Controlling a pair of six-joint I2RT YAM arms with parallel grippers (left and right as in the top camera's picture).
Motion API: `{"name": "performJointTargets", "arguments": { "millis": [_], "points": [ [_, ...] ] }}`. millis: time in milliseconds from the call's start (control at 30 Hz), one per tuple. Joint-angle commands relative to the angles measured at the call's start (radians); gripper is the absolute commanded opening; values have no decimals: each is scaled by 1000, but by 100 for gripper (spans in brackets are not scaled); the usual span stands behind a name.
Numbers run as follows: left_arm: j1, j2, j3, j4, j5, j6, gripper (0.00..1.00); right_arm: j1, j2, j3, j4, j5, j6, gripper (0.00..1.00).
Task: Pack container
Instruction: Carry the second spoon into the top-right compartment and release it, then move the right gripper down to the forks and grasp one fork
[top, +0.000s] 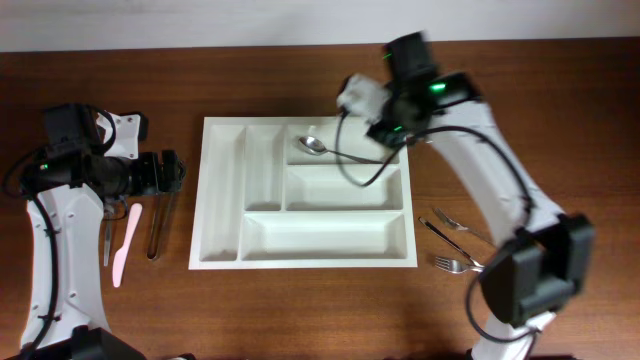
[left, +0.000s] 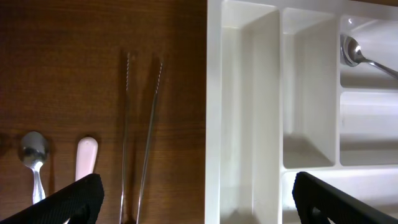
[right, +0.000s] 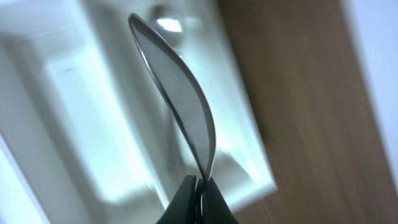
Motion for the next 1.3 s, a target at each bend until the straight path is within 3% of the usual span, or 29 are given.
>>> {"name": "performJointTargets", "arguments": {
  "millis": [0,500,533,600,633,833,1000,1167,1267],
  "points": [
    [5,-2,18,-1,18,16,99,41,114,-2,9,0,-132,4],
    [5,-2,18,-1,18,16,99,71,200,-2,132,-10,-177,4],
    [5,-2,18,-1,18,16,99,74,200,-2,132,-9,-175,6],
    [5,-2,18,-1,18,16,99,82,200,-1,131,-7,-167,53],
    [5,-2,18,-1,18,16,99,88,195,3,132,1,-145,57],
    [5,-2,18,-1,18,16,99,100,93,188,49,179,135,61],
    [5,-2,18,-1,18,16,99,64,-56,358,-83,305,148,68],
    [5,-2,18,-1,18,16,99,-34,-265,369,-121,318,149,68],
    [5,-2,18,-2,18,16,99,-144,-328,358,-192,303,263,68]
  ]
}}
